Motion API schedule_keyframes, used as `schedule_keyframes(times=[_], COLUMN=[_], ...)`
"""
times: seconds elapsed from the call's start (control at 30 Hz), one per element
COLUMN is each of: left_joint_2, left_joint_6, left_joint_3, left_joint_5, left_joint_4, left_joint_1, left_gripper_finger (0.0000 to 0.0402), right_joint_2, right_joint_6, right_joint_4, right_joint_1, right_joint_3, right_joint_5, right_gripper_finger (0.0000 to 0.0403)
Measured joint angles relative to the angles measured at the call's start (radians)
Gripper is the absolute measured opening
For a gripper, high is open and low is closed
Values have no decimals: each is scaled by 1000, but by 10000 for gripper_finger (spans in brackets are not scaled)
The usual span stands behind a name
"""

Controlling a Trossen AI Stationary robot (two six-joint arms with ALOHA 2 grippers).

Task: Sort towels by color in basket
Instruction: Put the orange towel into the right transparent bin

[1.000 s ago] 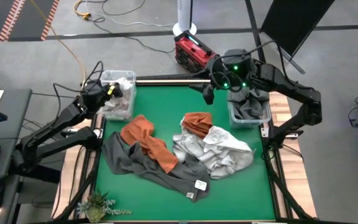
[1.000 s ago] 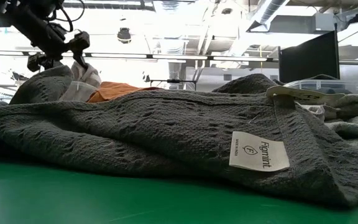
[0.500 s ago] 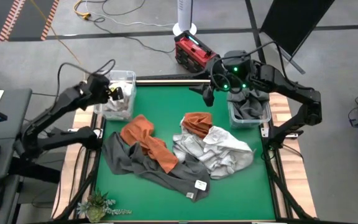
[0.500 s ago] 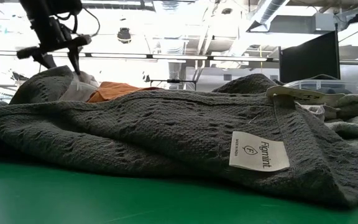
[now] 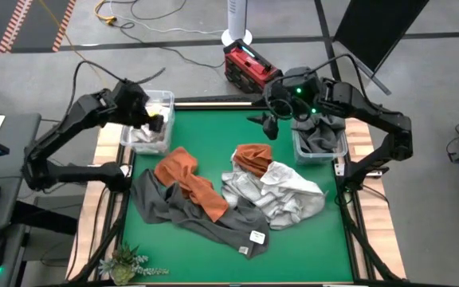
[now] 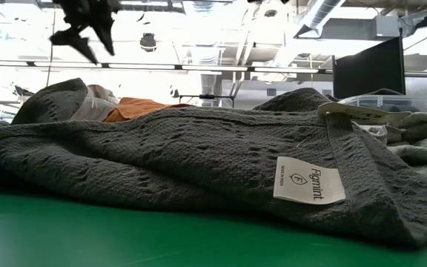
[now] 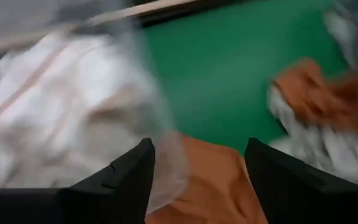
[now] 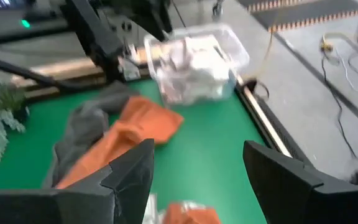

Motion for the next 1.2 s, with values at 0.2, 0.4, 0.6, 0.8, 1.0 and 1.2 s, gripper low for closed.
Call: schedule_keyframes(times=[0.2, 0.4, 0.6, 0.8, 1.0, 1.2], left_joint_2=[61, 153, 172, 99, -7, -124], left_joint_6=[182, 193, 113, 73, -88, -51], left_joint_3=[-35, -148, -176, -175, -164, -153], left_joint_5=[20, -12, -125, -216, -407, -385], left_joint_4=[110, 243, 300, 302, 324, 410], left_joint_1=[-273, -470, -543, -530, -501, -501], left_gripper_finger=[240, 240, 240, 240, 240, 240], right_joint_2=[14, 14, 16, 31, 121, 274], right_joint_6=[-17, 8, 33, 2, 60, 191], right_joint_4=[-63, 3, 164, 310, 435, 582], right_joint_1=[-46, -7, 100, 138, 181, 259], right_joint_3=[-60, -247, -422, -470, -460, -384], right_joint_5=[1, -18, -63, -141, -188, -155], right_gripper_finger=[276, 276, 276, 276, 276, 276])
